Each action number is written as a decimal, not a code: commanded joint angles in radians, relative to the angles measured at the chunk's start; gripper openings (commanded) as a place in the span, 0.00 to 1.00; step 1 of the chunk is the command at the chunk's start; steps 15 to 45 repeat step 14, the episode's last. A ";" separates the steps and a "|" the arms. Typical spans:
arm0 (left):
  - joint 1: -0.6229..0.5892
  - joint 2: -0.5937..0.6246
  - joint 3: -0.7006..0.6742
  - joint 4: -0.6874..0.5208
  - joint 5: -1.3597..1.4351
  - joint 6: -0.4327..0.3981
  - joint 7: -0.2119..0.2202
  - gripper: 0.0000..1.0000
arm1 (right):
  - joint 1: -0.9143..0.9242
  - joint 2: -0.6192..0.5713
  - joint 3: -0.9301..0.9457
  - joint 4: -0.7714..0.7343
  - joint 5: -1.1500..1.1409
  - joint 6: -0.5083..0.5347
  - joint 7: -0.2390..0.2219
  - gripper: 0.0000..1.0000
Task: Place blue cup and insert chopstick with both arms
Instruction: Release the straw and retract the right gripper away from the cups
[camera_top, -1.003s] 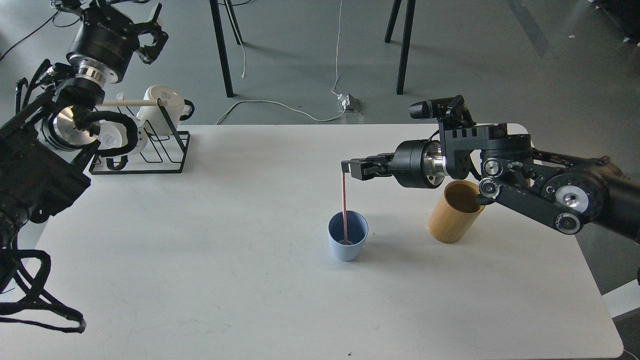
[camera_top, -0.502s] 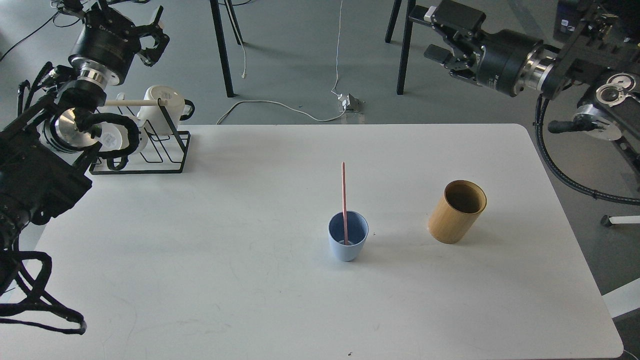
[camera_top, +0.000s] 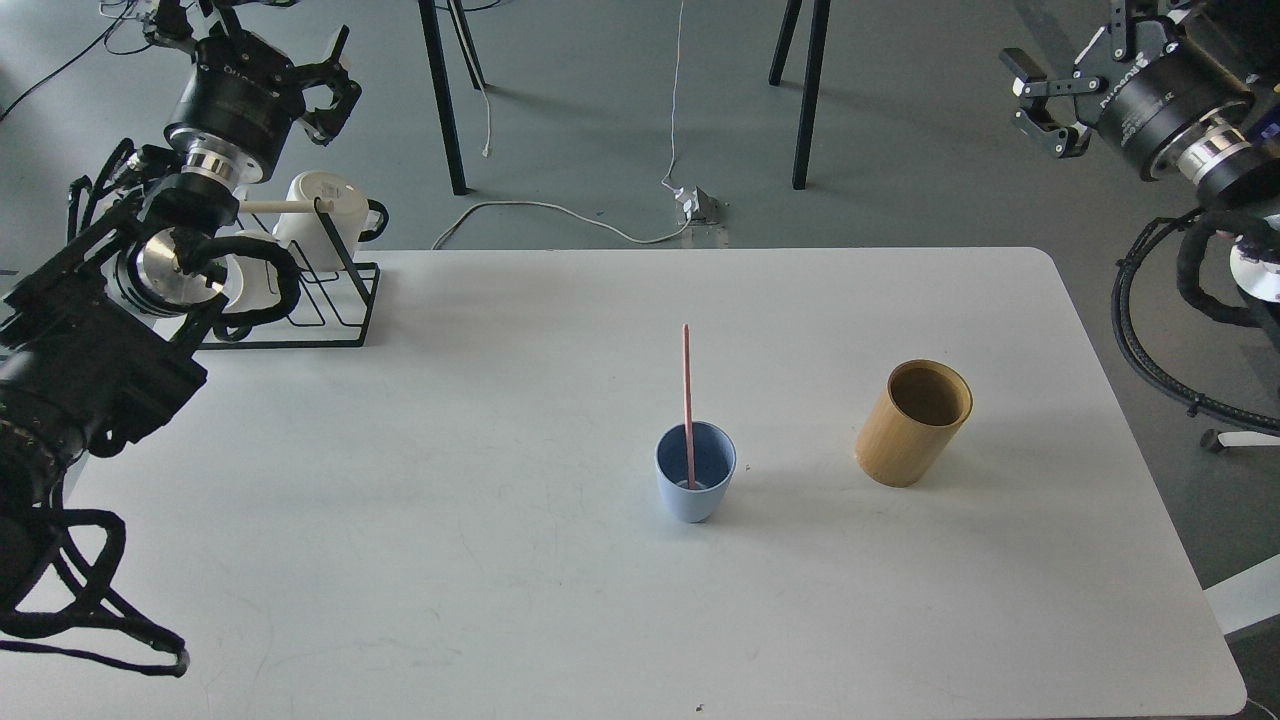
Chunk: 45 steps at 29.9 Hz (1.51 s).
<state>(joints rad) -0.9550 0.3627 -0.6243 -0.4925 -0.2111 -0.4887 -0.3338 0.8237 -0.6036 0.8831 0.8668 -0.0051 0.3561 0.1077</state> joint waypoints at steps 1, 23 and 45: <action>0.013 0.001 0.000 0.000 -0.022 0.000 0.002 1.00 | -0.011 0.031 0.017 -0.136 0.207 0.104 0.000 1.00; 0.016 0.009 -0.003 0.000 -0.034 0.000 -0.001 1.00 | -0.008 0.157 0.065 -0.305 0.232 0.133 -0.008 1.00; 0.016 0.009 -0.003 0.000 -0.034 0.000 -0.001 1.00 | -0.008 0.157 0.065 -0.305 0.232 0.133 -0.008 1.00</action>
